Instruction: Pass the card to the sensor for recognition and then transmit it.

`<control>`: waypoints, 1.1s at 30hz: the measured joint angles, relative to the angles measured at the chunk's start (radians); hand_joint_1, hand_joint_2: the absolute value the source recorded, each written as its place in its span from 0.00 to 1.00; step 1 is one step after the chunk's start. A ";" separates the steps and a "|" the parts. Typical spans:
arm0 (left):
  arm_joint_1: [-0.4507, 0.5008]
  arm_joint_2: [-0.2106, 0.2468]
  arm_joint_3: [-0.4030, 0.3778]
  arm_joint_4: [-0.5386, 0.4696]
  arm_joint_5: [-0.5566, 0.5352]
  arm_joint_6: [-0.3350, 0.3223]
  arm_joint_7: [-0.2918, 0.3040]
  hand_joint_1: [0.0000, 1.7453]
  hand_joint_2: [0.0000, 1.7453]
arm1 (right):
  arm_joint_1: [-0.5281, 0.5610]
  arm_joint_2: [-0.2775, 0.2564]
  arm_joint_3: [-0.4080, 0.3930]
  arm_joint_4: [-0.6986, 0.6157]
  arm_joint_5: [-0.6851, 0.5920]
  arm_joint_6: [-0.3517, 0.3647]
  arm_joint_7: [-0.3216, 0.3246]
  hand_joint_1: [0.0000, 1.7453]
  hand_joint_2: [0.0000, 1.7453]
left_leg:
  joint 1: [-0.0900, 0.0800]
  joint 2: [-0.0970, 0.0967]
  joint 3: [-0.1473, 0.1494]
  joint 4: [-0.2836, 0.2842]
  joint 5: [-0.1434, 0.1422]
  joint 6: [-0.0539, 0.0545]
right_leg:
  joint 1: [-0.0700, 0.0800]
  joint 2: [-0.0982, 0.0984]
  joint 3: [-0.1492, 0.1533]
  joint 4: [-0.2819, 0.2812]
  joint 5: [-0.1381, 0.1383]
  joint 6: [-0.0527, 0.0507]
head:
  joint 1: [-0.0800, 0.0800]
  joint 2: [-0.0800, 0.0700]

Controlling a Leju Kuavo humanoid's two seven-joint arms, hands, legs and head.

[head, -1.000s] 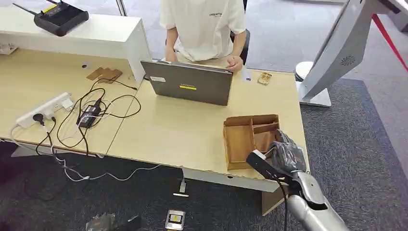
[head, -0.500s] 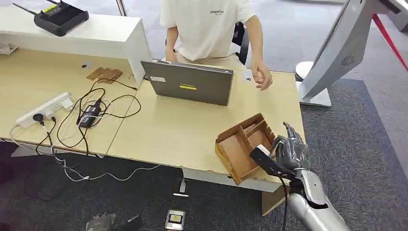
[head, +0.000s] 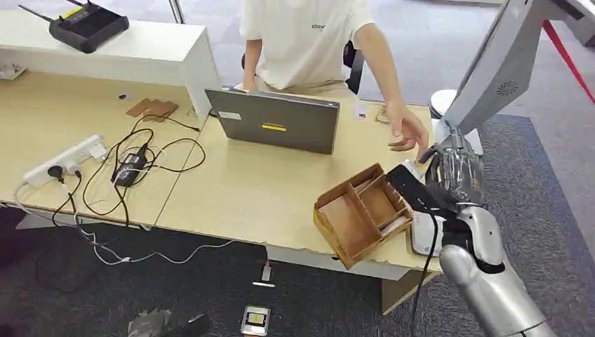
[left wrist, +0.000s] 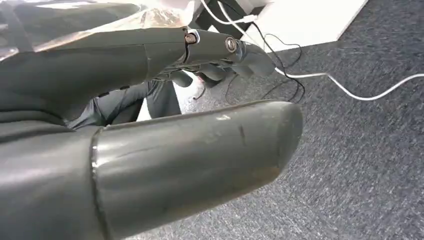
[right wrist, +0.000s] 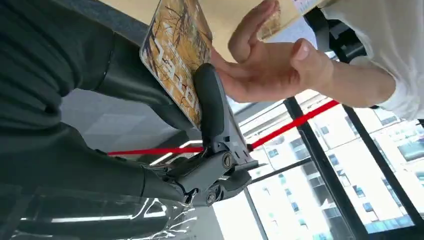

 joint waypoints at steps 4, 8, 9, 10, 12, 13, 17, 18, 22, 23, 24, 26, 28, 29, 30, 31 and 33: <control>-0.012 0.000 -0.004 0.000 -0.006 -0.011 -0.004 0.00 0.00 | -0.068 0.008 0.007 0.014 -0.033 0.054 -0.013 1.00 1.00 | 0.000 0.000 0.000 0.000 0.000 0.000 | 0.000 0.000 0.000 0.000 0.000 0.000 | 0.000 0.000; -0.024 -0.003 -0.007 -0.001 -0.011 -0.017 -0.004 0.00 0.00 | -0.134 0.035 0.020 0.076 -0.051 0.086 -0.034 1.00 1.00 | 0.000 -0.001 -0.001 0.000 0.000 0.000 | 0.000 0.000 0.000 0.001 0.000 0.000 | 0.000 0.000; -0.027 -0.004 -0.008 -0.001 -0.014 -0.019 -0.004 0.00 0.00 | -0.150 0.043 0.023 0.096 -0.053 0.091 -0.038 1.00 1.00 | 0.000 -0.001 -0.001 0.000 0.000 0.000 | 0.000 0.000 0.000 0.001 0.000 0.000 | 0.000 0.000; -0.029 -0.005 -0.010 -0.002 -0.017 -0.019 -0.004 0.00 0.00 | -0.166 0.052 0.026 0.116 -0.055 0.096 -0.043 1.00 1.00 | 0.000 -0.001 -0.001 0.000 0.000 0.000 | 0.000 0.000 0.000 0.001 0.000 0.000 | 0.000 0.000; -0.035 -0.006 -0.014 -0.002 -0.021 -0.028 -0.004 0.00 0.00 | -0.201 0.074 0.035 0.170 -0.056 0.100 -0.046 1.00 1.00 | 0.000 -0.001 -0.001 0.000 0.000 0.000 | 0.000 0.000 0.000 0.001 0.000 0.000 | 0.000 0.000; -0.038 -0.008 -0.015 -0.002 -0.023 -0.030 -0.004 0.00 0.00 | -0.216 0.086 0.038 0.199 -0.060 0.100 -0.047 1.00 1.00 | 0.000 -0.001 -0.001 0.000 0.000 0.000 | 0.000 0.000 0.000 0.001 0.000 0.000 | 0.000 0.000; -0.046 -0.010 -0.022 -0.002 -0.024 -0.032 -0.006 0.00 0.00 | -0.274 0.125 0.051 0.311 -0.065 0.094 -0.061 1.00 1.00 | 0.000 -0.001 -0.002 0.000 0.001 0.000 | 0.000 0.000 -0.001 0.001 0.000 0.000 | 0.000 0.000; -0.047 -0.010 -0.023 -0.002 -0.025 -0.034 -0.007 0.00 0.00 | -0.288 0.133 0.055 0.340 -0.065 0.092 -0.063 1.00 1.00 | 0.000 -0.001 -0.002 0.000 0.001 0.000 | 0.000 0.000 -0.001 0.001 0.000 0.000 | 0.000 0.000; -0.050 -0.013 -0.029 -0.002 -0.029 -0.042 -0.010 0.00 0.00 | -0.323 0.159 0.066 0.429 -0.064 0.083 -0.063 0.31 1.00 | 0.000 -0.002 -0.002 0.000 0.001 0.000 | 0.000 0.000 -0.002 0.001 0.000 0.000 | 0.000 0.000; -0.051 -0.013 -0.029 -0.002 -0.030 -0.045 -0.010 0.00 0.00 | -0.328 0.162 0.068 0.445 -0.064 0.081 -0.063 0.12 1.00 | 0.000 -0.002 -0.003 0.000 0.000 0.000 | 0.000 0.000 -0.002 0.001 0.000 0.000 | 0.000 0.000; -0.054 -0.014 -0.030 -0.002 -0.031 -0.048 -0.010 0.00 0.00 | -0.334 0.168 0.070 0.464 -0.064 0.077 -0.063 0.00 1.00 | 0.000 -0.001 -0.003 0.000 0.000 0.000 | 0.000 0.000 -0.002 0.001 0.000 0.000 | 0.000 0.000; -0.058 -0.014 -0.031 -0.002 -0.030 -0.050 -0.010 0.00 0.00 | -0.345 0.179 0.073 0.503 -0.060 0.062 -0.063 0.00 1.00 | 0.000 -0.001 -0.003 0.000 0.000 0.000 | 0.000 0.000 -0.003 0.001 0.000 0.000 | 0.000 0.000; -0.060 -0.014 -0.032 -0.002 -0.026 -0.051 -0.012 0.00 0.00 | -0.349 0.188 0.077 0.530 -0.052 0.043 -0.063 0.00 1.00 | 0.000 -0.001 -0.003 0.000 0.000 0.000 | 0.000 0.000 -0.003 0.001 0.000 0.000 | 0.000 0.000; -0.060 -0.014 -0.034 -0.002 -0.025 -0.051 -0.014 0.00 0.00 | -0.352 0.192 0.078 0.543 -0.049 0.036 -0.063 0.00 1.00 | 0.000 -0.001 -0.003 0.000 0.000 0.000 | 0.000 0.000 -0.003 0.001 0.000 0.000 | 0.000 0.000; -0.060 -0.014 -0.035 -0.002 -0.023 -0.052 -0.015 0.00 0.00 | -0.355 0.197 0.080 0.553 -0.048 0.031 -0.063 0.00 1.00 | 0.000 -0.001 -0.003 0.000 0.000 0.000 | 0.000 0.000 -0.003 0.001 0.000 0.000 | 0.000 0.000; -0.060 -0.014 -0.036 -0.002 -0.023 -0.052 -0.015 0.00 0.00 | -0.357 0.200 0.082 0.565 -0.048 0.025 -0.063 0.00 1.00 | 0.000 -0.001 -0.003 0.000 0.001 0.000 | 0.000 0.000 -0.003 0.001 0.000 0.000 | 0.000 0.000; -0.060 -0.014 -0.037 -0.002 -0.022 -0.052 -0.015 0.00 0.00 | -0.361 0.208 0.085 0.585 -0.046 0.013 -0.065 0.00 1.00 | 0.000 -0.001 -0.003 0.000 0.001 0.000 | 0.000 0.000 -0.003 0.001 0.000 0.000 | 0.000 0.000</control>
